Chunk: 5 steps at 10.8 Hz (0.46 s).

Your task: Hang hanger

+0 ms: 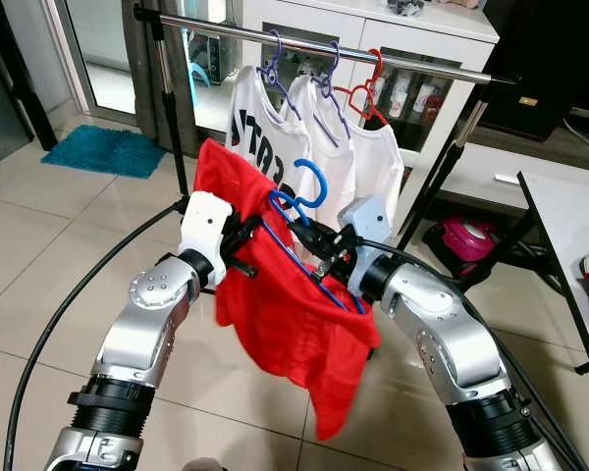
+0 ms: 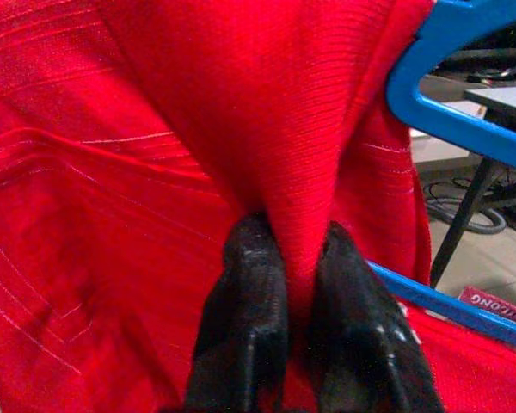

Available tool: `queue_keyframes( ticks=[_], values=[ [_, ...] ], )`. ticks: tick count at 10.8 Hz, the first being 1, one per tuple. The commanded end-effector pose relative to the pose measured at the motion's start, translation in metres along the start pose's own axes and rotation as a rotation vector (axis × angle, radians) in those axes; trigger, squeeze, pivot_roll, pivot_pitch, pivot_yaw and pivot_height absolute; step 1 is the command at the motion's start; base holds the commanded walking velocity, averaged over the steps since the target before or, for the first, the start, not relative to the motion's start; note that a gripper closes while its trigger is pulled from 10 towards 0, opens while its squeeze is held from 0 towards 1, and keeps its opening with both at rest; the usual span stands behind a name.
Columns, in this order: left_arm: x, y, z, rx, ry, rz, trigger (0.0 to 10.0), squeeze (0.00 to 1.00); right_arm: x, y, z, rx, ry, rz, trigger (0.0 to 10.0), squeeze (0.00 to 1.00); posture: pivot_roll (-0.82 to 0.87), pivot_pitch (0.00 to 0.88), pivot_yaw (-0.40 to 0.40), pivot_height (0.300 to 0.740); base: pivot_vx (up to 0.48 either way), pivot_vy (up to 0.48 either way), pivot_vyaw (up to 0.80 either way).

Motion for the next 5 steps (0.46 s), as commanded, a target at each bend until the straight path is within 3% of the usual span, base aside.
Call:
queue_keyframes(
  ticks=[1,5],
  values=[
    [0.0005,-0.0026,0.0036,-0.013,-0.002,0.010,0.0,0.00,-0.0074,0.0006,0.0115,-0.039,0.009,-0.011,0.0,0.00,0.00,0.000,-0.114,0.740,0.000,0.000,0.00],
    [-0.0026,-0.0017,-0.0012,-0.004,0.013,0.008,0.0,0.00,-0.0091,0.0045,0.0084,-0.024,0.004,-0.014,0.0,0.00,-0.01,0.000,-0.110,0.740,0.000,0.000,0.00]
  ],
)
Point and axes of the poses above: a point about 5 cm out from each wrist's last joint towards the gripper, its own y axis pointing back from the gripper into the wrist, its own z axis along the axis of the wrist's last joint, x = y × z, the point moved 2 cm from there along -y, pointing out of the wrist towards the gripper, and after that the axes turned 12 degrees about y, right-handed, at the moved point
